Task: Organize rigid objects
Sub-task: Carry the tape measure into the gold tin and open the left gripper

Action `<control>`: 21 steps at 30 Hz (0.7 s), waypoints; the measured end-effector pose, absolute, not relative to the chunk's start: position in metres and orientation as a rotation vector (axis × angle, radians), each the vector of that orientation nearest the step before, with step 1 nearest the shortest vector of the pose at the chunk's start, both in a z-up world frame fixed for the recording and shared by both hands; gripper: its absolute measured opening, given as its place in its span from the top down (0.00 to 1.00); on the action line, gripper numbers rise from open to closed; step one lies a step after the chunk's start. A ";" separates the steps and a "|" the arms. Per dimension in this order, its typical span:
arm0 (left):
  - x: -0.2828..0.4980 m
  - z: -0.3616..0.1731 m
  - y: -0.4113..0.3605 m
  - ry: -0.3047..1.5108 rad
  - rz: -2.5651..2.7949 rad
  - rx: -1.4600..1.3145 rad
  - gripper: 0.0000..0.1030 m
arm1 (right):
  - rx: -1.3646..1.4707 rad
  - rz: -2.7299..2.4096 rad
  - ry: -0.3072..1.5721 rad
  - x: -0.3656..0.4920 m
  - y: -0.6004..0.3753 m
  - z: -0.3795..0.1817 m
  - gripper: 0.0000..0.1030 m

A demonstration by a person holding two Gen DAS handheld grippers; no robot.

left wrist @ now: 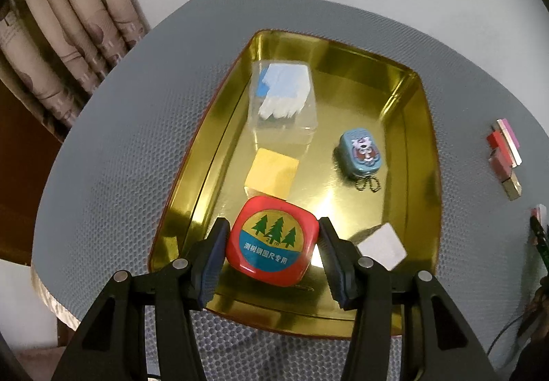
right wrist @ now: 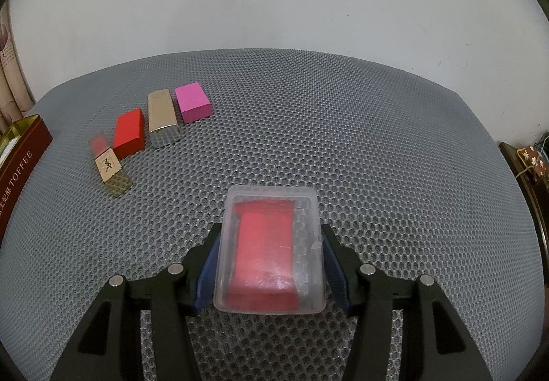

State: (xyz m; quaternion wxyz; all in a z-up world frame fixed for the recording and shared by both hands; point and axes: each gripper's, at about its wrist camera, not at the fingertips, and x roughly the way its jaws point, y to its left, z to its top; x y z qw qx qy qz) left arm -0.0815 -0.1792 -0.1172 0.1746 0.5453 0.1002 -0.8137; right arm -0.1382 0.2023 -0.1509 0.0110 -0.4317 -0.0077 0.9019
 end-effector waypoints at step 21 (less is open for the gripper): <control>-0.086 -0.130 -0.196 0.281 -2.283 1.556 0.53 | -1.346 2.811 -0.018 -0.140 0.203 -0.153 0.46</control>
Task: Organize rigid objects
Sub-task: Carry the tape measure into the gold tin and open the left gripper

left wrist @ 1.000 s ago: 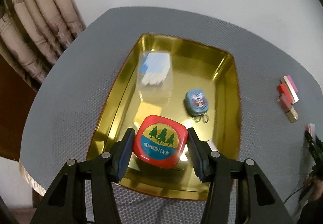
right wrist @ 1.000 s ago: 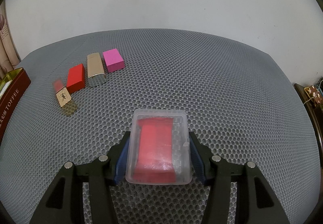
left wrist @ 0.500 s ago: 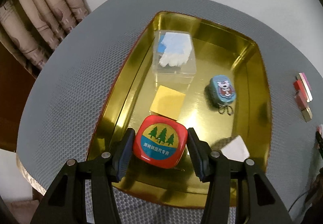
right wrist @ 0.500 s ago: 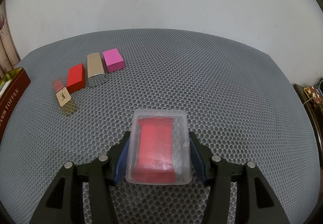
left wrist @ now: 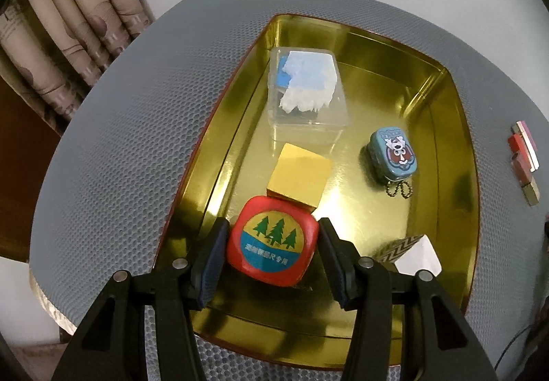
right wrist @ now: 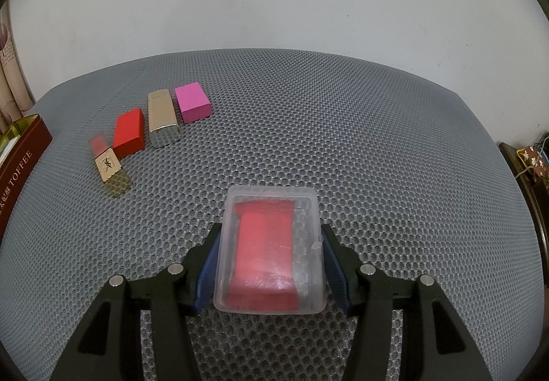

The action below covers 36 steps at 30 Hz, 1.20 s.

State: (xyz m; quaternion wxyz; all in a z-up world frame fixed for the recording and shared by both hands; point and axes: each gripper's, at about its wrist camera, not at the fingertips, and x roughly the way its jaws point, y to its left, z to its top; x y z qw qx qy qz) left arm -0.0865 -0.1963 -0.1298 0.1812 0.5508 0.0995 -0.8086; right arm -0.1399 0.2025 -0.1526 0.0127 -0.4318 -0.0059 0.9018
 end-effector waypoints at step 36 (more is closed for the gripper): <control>-0.018 -0.084 -0.179 0.162 -2.368 1.232 0.41 | -1.337 2.795 -0.054 -0.142 0.202 -0.165 0.47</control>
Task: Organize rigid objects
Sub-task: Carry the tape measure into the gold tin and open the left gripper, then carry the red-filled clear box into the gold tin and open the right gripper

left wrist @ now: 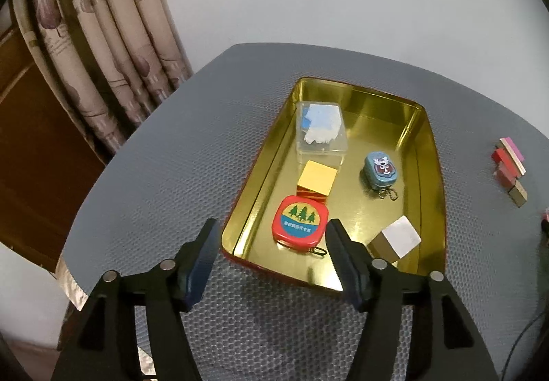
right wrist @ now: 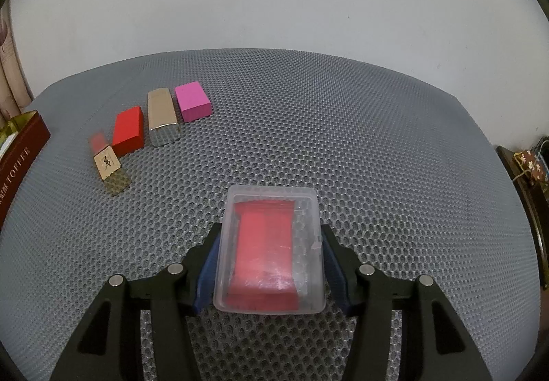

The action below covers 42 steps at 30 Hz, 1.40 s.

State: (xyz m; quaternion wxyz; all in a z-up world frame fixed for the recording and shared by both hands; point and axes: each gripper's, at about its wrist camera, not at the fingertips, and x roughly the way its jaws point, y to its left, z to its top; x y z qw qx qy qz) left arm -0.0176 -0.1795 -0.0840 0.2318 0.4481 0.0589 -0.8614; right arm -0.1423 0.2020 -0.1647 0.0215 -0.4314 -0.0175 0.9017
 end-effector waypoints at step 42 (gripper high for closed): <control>0.005 -0.081 -0.228 0.367 -2.234 1.173 0.23 | -1.425 3.215 -0.223 -0.098 0.017 -0.047 0.47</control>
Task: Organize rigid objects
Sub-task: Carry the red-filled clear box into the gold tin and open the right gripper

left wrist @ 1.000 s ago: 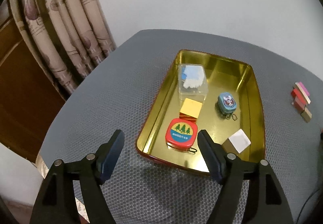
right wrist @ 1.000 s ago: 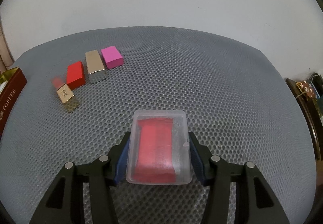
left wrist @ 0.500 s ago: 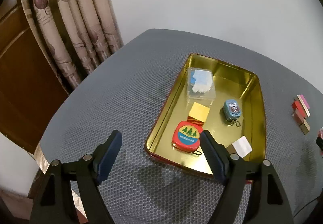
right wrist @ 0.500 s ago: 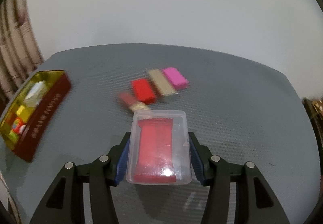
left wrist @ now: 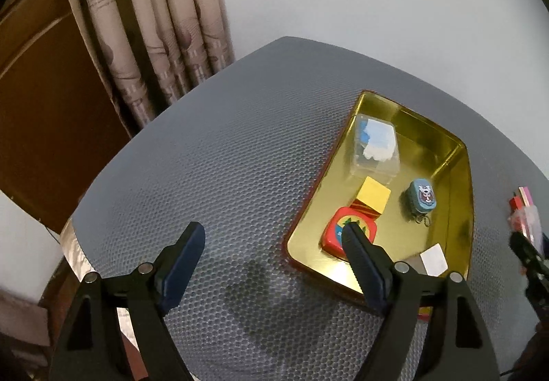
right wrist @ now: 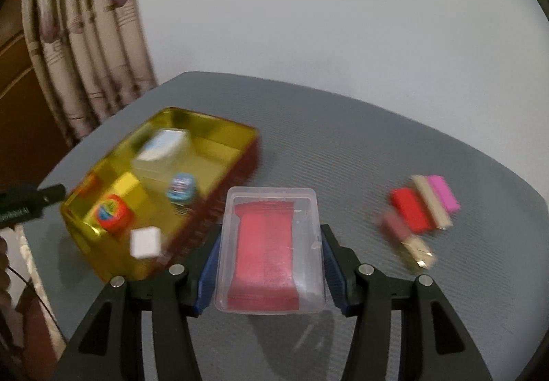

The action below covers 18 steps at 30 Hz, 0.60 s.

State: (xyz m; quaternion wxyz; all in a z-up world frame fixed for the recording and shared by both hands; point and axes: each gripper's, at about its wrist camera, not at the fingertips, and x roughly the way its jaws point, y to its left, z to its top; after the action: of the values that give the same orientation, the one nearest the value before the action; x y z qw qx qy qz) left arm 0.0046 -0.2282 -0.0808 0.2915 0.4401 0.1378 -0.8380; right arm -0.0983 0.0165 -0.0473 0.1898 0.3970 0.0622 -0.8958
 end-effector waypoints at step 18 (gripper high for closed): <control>0.009 -0.090 -0.247 0.436 -2.162 1.193 0.22 | 1.155 -2.353 0.358 -0.136 -0.118 -0.054 0.47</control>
State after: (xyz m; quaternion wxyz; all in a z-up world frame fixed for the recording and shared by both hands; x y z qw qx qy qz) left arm 0.0094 -0.2470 -0.0899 0.3118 0.4523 0.1653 -0.8191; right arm -0.1360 -0.1184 -0.0541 0.2456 0.4231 0.1312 -0.8622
